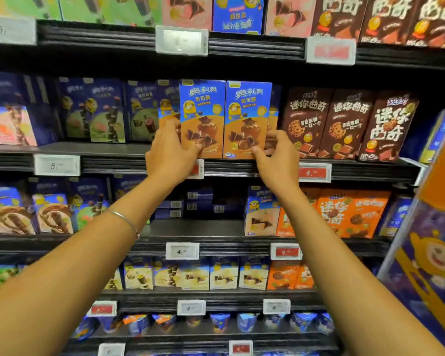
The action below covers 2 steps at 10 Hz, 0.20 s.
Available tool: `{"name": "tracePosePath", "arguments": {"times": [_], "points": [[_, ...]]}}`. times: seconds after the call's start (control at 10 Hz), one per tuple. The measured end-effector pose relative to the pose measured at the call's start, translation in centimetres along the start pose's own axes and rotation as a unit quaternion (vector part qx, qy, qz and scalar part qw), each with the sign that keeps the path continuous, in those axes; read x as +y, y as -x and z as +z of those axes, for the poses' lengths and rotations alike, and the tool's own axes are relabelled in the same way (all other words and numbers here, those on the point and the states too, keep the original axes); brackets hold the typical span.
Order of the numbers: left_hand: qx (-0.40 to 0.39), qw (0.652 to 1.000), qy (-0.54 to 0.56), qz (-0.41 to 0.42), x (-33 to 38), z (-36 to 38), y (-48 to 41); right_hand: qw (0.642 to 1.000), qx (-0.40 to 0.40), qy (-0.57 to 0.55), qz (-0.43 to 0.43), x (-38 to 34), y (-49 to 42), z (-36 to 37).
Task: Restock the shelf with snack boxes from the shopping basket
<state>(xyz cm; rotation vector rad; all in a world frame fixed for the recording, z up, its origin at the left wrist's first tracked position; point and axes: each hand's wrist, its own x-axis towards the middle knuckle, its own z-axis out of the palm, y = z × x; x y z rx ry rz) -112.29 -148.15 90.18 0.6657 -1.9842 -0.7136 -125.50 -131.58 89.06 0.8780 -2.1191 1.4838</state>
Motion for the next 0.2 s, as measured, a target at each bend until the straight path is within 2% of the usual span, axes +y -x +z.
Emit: {"name": "tracePosePath", "arguments": {"times": [0.1,0.2], "points": [[-0.002,1.0,0.008,-0.006,0.02,-0.12,0.17,1.0,-0.002,0.003,0.004,-0.23,0.39,0.0],[-0.012,0.999,0.046,-0.023,0.27,-0.39,-0.16,0.998,0.003,-0.048,0.027,-0.71,0.47,-0.48]]}}
